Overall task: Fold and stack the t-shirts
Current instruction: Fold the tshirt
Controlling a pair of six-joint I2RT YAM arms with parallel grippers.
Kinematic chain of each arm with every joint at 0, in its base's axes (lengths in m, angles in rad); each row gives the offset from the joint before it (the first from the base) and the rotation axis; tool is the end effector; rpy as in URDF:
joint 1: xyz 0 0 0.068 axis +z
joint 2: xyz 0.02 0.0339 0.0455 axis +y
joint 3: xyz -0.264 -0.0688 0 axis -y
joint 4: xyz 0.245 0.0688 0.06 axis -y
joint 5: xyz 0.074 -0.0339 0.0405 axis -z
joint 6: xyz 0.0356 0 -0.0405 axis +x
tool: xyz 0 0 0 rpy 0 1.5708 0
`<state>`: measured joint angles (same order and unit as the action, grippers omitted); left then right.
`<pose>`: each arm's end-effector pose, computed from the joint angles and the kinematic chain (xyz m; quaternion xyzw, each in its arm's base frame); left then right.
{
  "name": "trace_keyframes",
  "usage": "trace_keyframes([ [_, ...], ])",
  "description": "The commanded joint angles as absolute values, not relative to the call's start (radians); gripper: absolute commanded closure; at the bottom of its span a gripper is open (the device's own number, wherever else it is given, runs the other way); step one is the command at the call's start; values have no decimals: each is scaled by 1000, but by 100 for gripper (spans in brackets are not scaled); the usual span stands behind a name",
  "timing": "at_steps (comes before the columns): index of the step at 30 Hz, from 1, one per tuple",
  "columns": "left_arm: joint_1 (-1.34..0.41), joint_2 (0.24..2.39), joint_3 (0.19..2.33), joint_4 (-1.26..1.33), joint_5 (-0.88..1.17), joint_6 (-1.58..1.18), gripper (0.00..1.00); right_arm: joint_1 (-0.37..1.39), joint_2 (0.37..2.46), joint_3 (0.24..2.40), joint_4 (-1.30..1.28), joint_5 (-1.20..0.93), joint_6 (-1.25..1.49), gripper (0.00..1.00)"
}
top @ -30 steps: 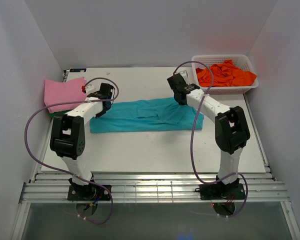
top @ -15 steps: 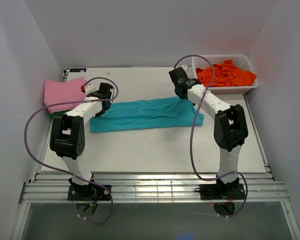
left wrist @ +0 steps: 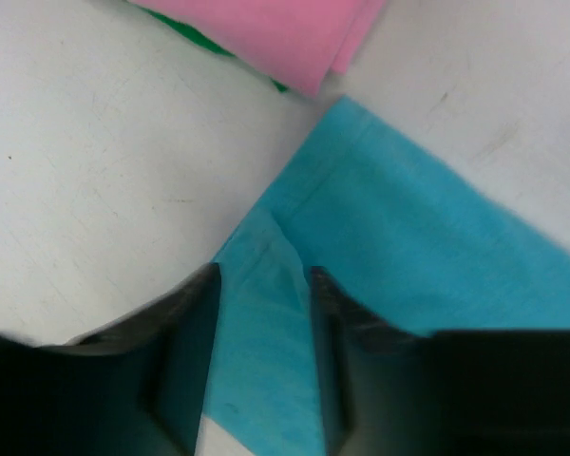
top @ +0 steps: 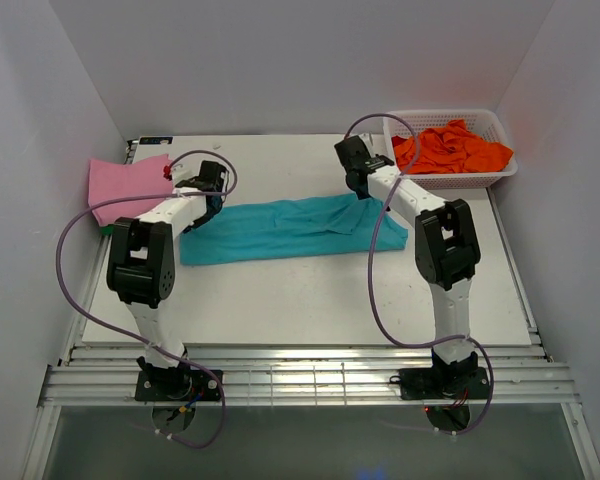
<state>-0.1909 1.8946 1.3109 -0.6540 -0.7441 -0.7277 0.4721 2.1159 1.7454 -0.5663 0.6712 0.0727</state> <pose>0.3720 -0.0473 0.1841 -0.3017 0.8698 0.2529 0.2974 0.4263 0.1928 0.2244 -0.0774 0.8997 -0.2222 0.3677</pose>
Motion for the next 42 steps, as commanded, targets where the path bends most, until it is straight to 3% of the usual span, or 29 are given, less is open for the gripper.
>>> trace_keyframes([
  [1,-183,1844,1432,-600,-848,-683,41,465,2094,1847,-520,715,28,58],
  [4,-183,1799,1512,-598,-903,-644,28,465,2022,1862,-520,710,11,57],
  [7,-192,1711,1522,-588,-866,-664,28,466,1895,1757,-491,577,27,58],
  [12,-322,1533,1263,-390,-648,-634,32,468,1766,1563,-469,226,98,60],
  [19,-495,1450,968,-117,-345,-615,32,474,1759,1359,-385,106,146,62],
  [29,-566,1562,943,-55,-328,-612,33,497,1792,1258,-311,38,181,65],
  [42,-569,1605,940,-43,-353,-606,33,497,1874,1324,-325,57,187,65],
])
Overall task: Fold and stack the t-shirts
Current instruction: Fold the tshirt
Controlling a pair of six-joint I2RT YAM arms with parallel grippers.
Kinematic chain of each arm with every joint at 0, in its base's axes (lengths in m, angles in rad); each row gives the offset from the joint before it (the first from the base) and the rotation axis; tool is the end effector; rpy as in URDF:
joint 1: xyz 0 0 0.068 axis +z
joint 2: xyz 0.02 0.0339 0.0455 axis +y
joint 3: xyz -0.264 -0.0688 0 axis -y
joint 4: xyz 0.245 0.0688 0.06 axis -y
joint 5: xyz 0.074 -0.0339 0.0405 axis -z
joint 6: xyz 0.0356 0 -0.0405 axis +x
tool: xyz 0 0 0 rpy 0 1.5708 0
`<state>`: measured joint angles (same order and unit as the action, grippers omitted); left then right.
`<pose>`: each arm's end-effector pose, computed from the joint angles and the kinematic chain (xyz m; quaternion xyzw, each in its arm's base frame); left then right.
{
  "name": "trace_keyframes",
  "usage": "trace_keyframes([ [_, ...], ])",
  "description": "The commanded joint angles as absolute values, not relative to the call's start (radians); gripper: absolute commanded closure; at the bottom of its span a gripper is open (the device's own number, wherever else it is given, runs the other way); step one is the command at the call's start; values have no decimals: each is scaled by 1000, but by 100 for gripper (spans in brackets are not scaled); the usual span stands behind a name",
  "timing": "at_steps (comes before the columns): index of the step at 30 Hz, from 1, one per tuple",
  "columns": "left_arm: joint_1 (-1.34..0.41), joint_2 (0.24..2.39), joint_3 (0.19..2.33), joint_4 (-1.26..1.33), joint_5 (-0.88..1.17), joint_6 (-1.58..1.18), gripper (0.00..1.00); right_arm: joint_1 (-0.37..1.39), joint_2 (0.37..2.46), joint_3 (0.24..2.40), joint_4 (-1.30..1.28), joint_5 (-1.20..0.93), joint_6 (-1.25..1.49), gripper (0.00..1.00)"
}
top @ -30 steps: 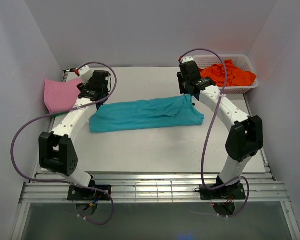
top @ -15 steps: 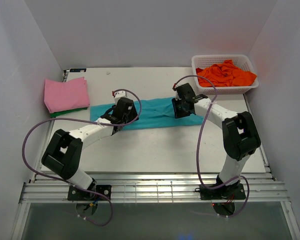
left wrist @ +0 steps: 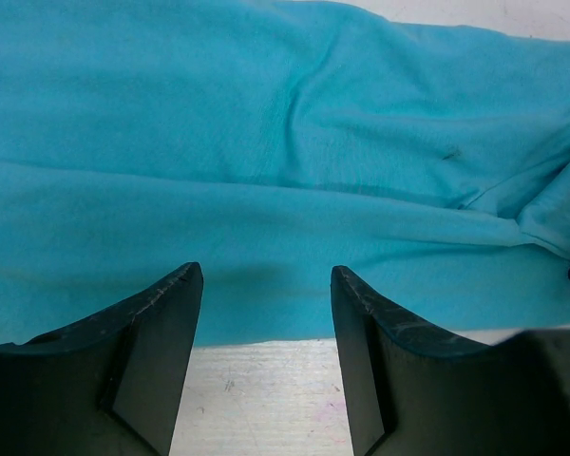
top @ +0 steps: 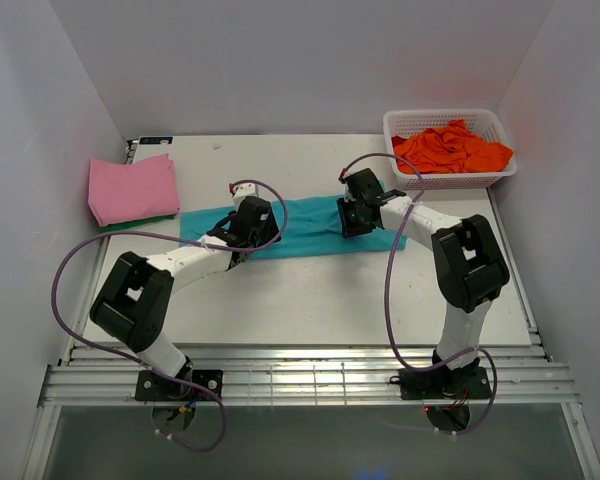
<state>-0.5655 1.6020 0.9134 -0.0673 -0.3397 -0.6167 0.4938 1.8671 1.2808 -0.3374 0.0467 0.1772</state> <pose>0.2882 -0.1689 0.1942 -0.0901 0.9029 -0.0888 0.4108 0.3534 0.1883 0.1930 -0.1421 0.9372 0.0837 0.3074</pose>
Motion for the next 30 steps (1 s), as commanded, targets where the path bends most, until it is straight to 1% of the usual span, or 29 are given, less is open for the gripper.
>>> trace_keyframes([
  [1,-569,1605,939,-41,-354,-606,33,495,1875,1324,-325,60,187,65],
  [6,-569,1595,936,-40,-365,-598,33,495,1891,1338,-328,75,184,65],
  [9,-569,1591,930,-40,-370,-597,33,497,1901,1347,-328,74,184,75],
  [10,-569,1589,927,-40,-373,-595,33,497,1905,1350,-330,74,181,83],
  [13,-569,1588,919,-40,-379,-595,33,495,1914,1368,-330,80,173,90],
  [14,-569,1588,917,-40,-379,-595,33,495,1917,1376,-330,84,173,91],
  [18,-569,1597,905,-40,-379,-601,33,495,1937,1433,-328,92,161,92],
  [27,-569,1594,870,-37,-391,-606,33,497,2048,1663,-333,127,126,92],
  [29,-569,1595,865,-38,-393,-606,33,497,2088,1710,-330,112,114,90],
  [30,-569,1597,864,-38,-388,-606,33,495,2103,1726,-328,101,100,87],
])
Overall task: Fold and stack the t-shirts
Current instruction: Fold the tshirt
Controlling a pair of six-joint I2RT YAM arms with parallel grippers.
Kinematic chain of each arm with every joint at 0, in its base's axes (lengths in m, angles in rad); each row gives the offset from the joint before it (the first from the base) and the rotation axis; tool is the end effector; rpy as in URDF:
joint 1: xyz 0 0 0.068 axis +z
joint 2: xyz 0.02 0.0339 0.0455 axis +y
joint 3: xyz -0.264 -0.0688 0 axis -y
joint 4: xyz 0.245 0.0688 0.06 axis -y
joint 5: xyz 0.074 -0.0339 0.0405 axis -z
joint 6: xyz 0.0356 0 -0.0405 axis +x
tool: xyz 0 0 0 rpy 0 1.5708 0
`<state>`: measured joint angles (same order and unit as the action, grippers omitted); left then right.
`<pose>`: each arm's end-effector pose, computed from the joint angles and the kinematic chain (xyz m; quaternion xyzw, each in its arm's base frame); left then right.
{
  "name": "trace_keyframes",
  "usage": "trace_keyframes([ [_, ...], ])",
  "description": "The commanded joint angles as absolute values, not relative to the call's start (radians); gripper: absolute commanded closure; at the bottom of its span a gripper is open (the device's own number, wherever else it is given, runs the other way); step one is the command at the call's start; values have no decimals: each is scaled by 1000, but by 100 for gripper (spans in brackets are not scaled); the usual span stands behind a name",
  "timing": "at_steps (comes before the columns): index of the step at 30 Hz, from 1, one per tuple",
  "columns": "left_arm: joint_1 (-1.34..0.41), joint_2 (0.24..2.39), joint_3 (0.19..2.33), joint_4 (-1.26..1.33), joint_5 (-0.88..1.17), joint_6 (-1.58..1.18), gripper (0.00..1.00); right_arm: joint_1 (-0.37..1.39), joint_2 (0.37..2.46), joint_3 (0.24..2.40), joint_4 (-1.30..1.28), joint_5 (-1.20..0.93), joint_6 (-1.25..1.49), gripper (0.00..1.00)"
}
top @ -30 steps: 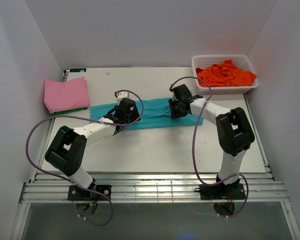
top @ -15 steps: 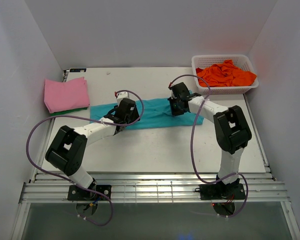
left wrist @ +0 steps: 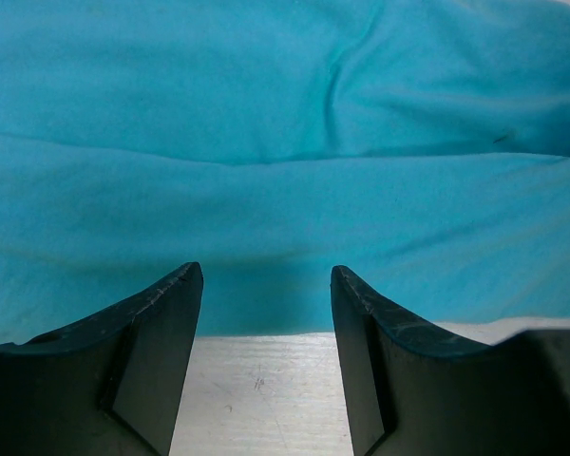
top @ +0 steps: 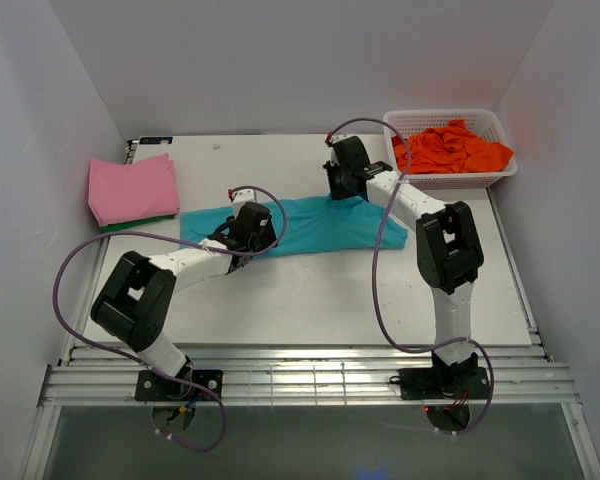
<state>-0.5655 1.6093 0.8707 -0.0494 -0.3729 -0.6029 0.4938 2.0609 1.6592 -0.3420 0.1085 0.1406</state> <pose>0.2833 -0.1644 0.1808 -0.0877 0.9069 -0.0638 0.4072 0.4190 0.2211 0.2318 -0.1392 0.9040 0.0780 0.3967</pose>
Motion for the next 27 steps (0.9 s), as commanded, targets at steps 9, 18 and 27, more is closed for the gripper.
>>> trace_keyframes([
  [9,-569,1580,841,-40,-385,-618,33,494,2152,1749,-267,52,18,70],
  [18,-563,1515,845,-152,-682,-618,33,505,1820,1448,-247,216,135,71],
  [27,-505,1673,963,-331,-821,-673,36,505,1747,1298,-379,334,176,79],
])
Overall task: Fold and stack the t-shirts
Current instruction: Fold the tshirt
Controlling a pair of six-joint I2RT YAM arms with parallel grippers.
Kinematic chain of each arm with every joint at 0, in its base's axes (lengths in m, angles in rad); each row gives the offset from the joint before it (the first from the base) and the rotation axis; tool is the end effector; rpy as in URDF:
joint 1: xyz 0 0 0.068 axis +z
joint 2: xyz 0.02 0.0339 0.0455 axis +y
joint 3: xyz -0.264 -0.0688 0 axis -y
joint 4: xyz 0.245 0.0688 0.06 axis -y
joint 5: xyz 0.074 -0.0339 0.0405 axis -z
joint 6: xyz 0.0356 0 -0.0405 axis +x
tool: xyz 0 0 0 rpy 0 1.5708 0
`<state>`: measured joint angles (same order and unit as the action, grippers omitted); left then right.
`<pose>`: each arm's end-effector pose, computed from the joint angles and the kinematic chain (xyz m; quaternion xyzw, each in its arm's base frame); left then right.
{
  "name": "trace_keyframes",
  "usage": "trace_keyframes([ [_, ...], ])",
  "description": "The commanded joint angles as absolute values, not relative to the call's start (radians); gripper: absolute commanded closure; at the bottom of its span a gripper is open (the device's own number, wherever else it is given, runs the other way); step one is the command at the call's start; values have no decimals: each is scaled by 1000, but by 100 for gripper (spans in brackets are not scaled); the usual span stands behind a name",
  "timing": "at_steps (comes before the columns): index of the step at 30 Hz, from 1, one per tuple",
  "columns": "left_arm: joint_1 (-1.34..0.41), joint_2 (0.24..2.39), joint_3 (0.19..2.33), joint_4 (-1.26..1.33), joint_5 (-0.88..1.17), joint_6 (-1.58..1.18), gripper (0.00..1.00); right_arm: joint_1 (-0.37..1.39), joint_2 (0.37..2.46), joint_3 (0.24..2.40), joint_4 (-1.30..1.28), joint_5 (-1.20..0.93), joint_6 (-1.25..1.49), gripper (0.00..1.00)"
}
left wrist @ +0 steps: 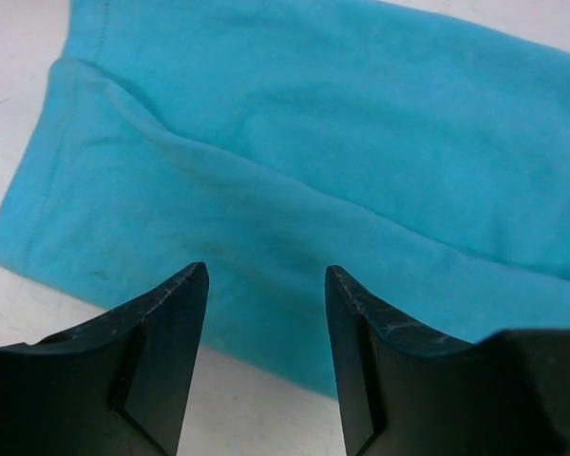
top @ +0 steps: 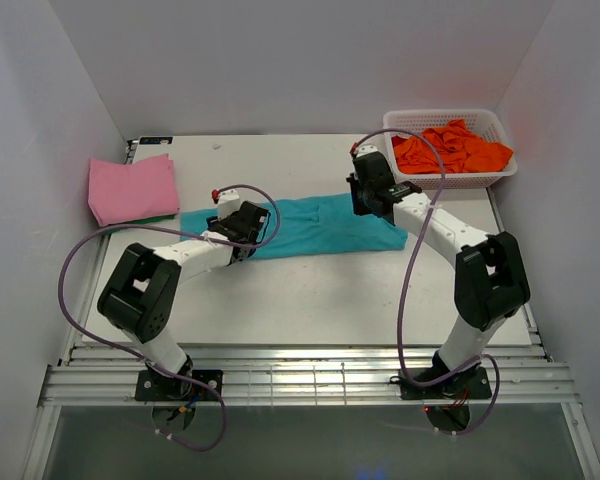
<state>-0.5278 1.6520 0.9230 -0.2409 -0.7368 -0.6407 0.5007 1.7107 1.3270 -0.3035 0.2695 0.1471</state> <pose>0.2892 -0.1409 0.1754 -0.1567 0.8837 0.1346 0.4200 0.3468 0.1790 0.2701 -0.1010 0.8919 0.0197 0.4403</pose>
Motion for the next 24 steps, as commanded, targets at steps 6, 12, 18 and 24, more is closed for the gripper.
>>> trace_keyframes([
  [6,-469,1692,963,-367,-848,-703,48,505,1816,1261,-413,342,222,92],
  [12,-469,1645,924,-365,-873,-733,93,503,1807,1190,-368,330,245,92],
  [18,-459,1641,907,-353,-871,-736,100,505,1833,1193,-370,321,248,92],
  [24,-457,1663,908,-362,-861,-745,100,503,1861,1201,-368,319,256,92],
])
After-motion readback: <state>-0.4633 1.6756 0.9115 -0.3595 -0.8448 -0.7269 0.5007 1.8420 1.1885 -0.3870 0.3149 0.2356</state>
